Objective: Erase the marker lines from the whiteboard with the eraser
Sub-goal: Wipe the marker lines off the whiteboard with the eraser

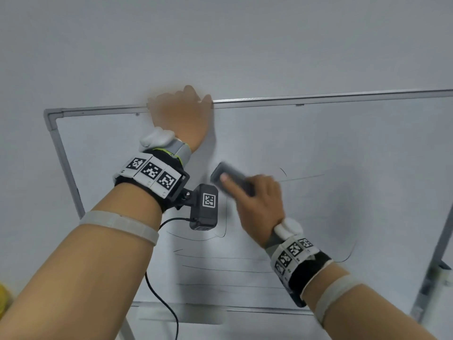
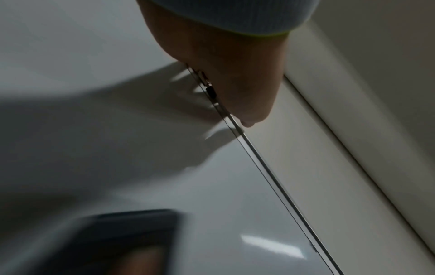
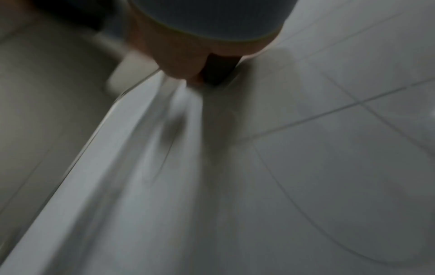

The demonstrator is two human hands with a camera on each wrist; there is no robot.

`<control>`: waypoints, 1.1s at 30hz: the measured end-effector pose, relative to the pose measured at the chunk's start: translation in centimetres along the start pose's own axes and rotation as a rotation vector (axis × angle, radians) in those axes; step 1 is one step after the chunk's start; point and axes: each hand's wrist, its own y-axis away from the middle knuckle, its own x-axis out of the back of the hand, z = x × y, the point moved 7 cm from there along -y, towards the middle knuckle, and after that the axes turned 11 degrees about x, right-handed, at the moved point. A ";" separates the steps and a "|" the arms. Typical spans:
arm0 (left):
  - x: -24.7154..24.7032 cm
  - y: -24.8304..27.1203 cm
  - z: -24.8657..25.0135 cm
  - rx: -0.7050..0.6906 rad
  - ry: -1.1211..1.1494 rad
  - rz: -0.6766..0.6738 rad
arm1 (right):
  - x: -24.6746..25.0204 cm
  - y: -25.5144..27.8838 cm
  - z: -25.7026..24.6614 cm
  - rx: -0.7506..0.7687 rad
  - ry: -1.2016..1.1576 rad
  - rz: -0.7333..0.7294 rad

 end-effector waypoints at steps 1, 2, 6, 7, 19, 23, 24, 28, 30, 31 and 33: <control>-0.1 0.1 0.3 0.001 -0.038 0.005 | -0.7 0.8 -1.2 0.154 0.038 -0.086; -0.2 0.3 0.6 -0.002 -0.075 0.013 | -0.8 1.5 -1.1 0.227 0.058 -0.128; -0.7 0.6 1.1 -0.003 -0.156 0.031 | 3.7 1.4 5.9 -0.142 -0.034 0.053; -0.8 0.5 1.1 0.005 -0.170 0.027 | 5.4 2.0 8.1 -0.255 -0.013 0.161; -1.3 0.2 1.8 0.135 -0.215 0.052 | 2.0 5.3 3.4 0.133 0.103 -0.010; -1.1 0.7 2.6 0.182 -0.187 0.067 | 5.8 6.1 8.2 -0.028 0.120 0.131; -1.0 0.7 2.8 0.199 -0.179 0.058 | 7.4 6.0 10.2 -0.112 0.129 0.196; -1.3 0.9 5.0 0.215 -0.210 0.056 | 10.4 6.1 14.4 -0.302 0.168 0.285; -2.3 1.7 7.1 0.145 -0.192 0.072 | 8.7 6.2 13.5 -0.285 0.142 0.203; -3.0 2.5 8.7 0.083 -0.167 0.071 | 7.4 6.2 12.6 -0.267 0.095 0.103; -4.5 4.5 11.7 -0.057 -0.094 0.060 | 4.4 8.0 9.4 -0.057 0.017 -0.175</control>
